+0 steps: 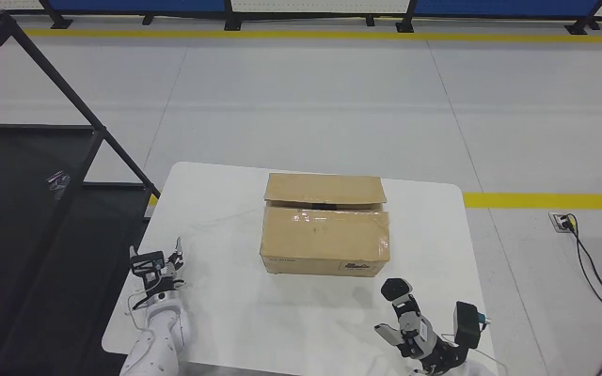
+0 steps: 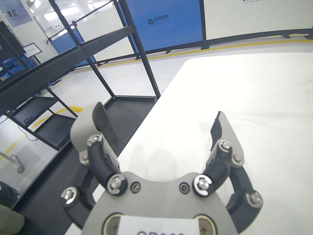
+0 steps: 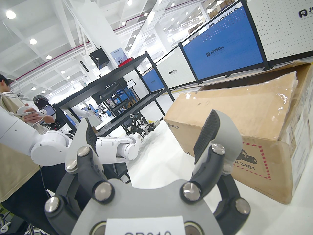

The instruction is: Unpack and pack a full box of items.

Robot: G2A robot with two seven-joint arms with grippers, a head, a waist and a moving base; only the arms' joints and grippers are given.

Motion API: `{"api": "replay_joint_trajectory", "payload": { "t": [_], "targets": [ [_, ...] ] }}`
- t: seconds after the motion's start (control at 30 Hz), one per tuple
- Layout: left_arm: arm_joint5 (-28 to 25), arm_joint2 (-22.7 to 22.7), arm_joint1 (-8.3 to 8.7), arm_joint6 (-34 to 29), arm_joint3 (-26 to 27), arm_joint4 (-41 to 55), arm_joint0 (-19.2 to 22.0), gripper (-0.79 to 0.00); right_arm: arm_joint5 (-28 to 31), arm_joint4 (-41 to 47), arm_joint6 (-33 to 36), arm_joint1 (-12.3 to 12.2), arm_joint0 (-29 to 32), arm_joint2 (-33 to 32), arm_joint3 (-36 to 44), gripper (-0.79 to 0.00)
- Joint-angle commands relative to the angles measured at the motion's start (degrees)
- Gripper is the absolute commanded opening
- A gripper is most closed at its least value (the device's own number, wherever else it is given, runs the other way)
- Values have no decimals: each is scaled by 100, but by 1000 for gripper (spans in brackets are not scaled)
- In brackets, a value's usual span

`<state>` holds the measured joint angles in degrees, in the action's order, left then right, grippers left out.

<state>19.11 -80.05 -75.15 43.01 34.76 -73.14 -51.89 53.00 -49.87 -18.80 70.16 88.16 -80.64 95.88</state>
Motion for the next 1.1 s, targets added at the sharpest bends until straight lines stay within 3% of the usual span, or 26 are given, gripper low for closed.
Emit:
{"api": "replay_joint_trajectory", "payload": {
  "t": [0.0,0.27,0.5,0.77,0.93,1.07],
  "targets": [
    [-201,7,24,13,84,-113,-44,0,0,0,0,0,0,0,0,0],
    [-1063,214,178,-385,271,-1239,87,0,0,0,0,0,0,0,0,0],
    [-1852,377,306,-866,-50,-2118,693,0,0,0,0,0,0,0,0,0],
    [-2661,675,305,-1168,-602,-2576,1334,0,0,0,0,0,0,0,0,0],
    [-2490,877,223,-1294,-872,-2723,1619,0,0,0,0,0,0,0,0,0],
    [-1938,958,107,-1483,-1110,-2596,1832,0,0,0,0,0,0,0,0,0]
  ]
}}
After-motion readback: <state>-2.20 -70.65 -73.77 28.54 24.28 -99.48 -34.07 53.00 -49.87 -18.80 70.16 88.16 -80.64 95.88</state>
